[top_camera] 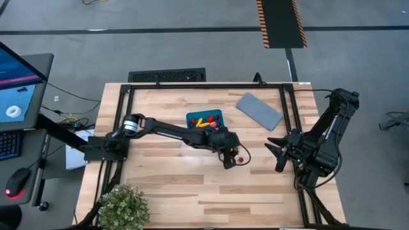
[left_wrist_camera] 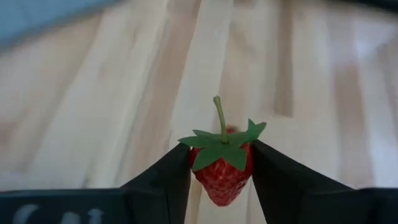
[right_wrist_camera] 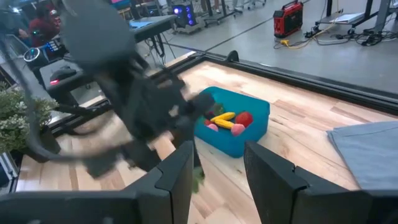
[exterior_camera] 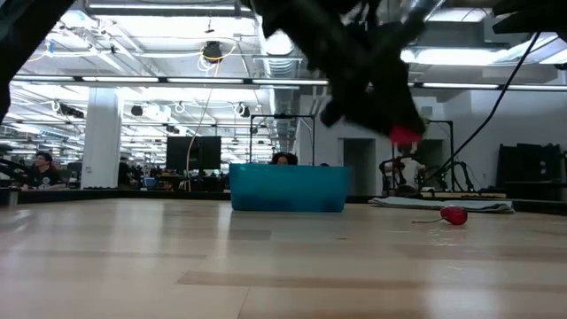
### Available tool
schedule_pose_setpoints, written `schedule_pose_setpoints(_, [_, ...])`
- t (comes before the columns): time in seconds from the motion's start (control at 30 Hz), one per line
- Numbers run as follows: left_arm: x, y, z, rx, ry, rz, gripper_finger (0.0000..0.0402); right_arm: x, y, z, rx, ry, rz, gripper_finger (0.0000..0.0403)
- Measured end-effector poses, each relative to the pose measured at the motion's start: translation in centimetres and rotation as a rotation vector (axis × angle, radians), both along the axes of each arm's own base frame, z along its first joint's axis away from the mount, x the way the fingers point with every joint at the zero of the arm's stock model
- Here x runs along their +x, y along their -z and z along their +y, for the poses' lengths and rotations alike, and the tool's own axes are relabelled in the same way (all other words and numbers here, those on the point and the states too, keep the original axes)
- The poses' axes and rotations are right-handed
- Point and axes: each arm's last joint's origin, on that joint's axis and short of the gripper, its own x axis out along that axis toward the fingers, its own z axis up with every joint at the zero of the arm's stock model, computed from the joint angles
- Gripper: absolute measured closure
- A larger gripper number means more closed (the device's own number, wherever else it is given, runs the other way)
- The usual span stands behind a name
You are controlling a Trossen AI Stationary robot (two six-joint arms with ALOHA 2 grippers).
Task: Pick and placing Produce into tupperware
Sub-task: Put the red strawberry into the blue bin
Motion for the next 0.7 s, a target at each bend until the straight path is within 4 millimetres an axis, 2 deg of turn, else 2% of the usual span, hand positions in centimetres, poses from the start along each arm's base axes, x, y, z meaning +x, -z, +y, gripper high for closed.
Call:
schedule_pose_setpoints(0.17, [-1.8,-4.9,-1.4,0.093,0.019,-0.071,0.0279,0.0,0.0,0.0,0.003,0.0,-0.002,0.024])
schedule_pose_setpoints(0.3, [-4.1,-9.0,-2.3,0.207,0.025,-0.106,0.027,0.0,0.0,0.1,0.006,0.0,-0.004,0.024])
schedule_pose_setpoints(0.43, [-7.1,-13.2,-2.7,0.273,0.006,-0.135,0.0261,0.0,0.0,0.1,0.008,0.0,-0.007,0.024])
schedule_pose_setpoints(0.7, [-14.1,-18.4,-3.1,0.46,-0.119,-0.072,0.0274,0.1,0.0,0.1,0.008,-0.001,-0.014,0.024])
